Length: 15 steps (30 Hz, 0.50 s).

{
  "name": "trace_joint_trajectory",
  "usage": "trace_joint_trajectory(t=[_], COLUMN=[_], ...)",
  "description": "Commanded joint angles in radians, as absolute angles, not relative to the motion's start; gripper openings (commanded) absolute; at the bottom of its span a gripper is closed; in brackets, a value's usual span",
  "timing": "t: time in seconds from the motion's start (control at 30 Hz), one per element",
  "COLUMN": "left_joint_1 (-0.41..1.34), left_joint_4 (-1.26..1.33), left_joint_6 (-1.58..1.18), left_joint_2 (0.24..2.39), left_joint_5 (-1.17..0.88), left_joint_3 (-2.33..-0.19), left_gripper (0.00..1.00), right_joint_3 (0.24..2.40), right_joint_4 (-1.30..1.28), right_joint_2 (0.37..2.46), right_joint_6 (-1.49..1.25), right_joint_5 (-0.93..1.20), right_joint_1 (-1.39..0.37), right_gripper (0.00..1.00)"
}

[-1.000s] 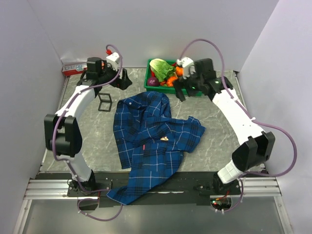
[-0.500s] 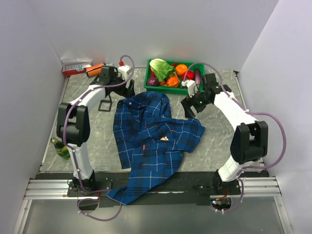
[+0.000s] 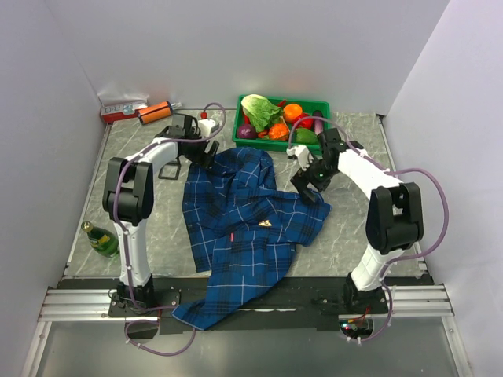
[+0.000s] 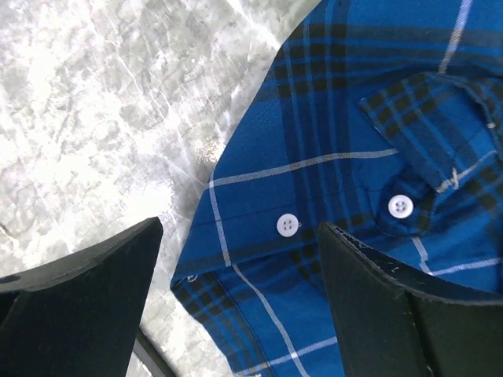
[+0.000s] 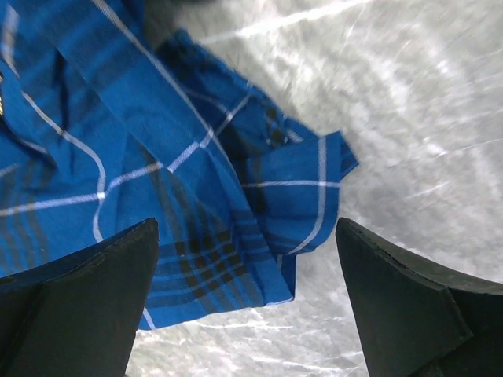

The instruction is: Remove the brooch from the garment

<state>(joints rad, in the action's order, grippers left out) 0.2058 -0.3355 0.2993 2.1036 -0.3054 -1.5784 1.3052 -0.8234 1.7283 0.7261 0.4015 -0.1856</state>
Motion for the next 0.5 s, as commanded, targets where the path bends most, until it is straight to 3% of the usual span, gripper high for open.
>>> trace_joint_trajectory(t=[0.0,0.17,0.27,0.3,0.4,0.47], left_joint_1=[0.222,0.225,0.230,0.233,0.235,0.236], left_joint_4=[-0.341,-0.344,-0.354,-0.354,-0.365,-0.371], left_joint_6=[0.336,0.345,0.363,0.370,0.396,0.410], left_joint_2=[2.131,2.146,2.163,2.172,2.189,2.203], left_joint_5=[-0.288,-0.299,-0.299,-0.296,-0.293,-0.296], left_joint_3=[-1.629,-1.612,-1.606,-1.605,-1.605,-1.611], left_gripper=[0.85,0.71,0.65,0.63,0.55,0.44], right_joint_3=[1.315,1.388,1.417,1.433,1.465,1.477], right_joint_4=[-0.911,-1.015,-1.028,-1.037,-1.034,-1.003], right_joint_2=[1.775,1.867,1.916,1.930,1.924,1.898], right_joint_6=[0.785,0.805,0.767,0.753,0.730,0.713], right_joint_5=[0.390,0.440,0.428,0.429,0.431,0.416], right_joint_1=[-0.192,-0.193,-0.195,-0.193,-0.190,-0.192], right_gripper=[0.99,0.87,0.67,0.52,0.34,0.26])
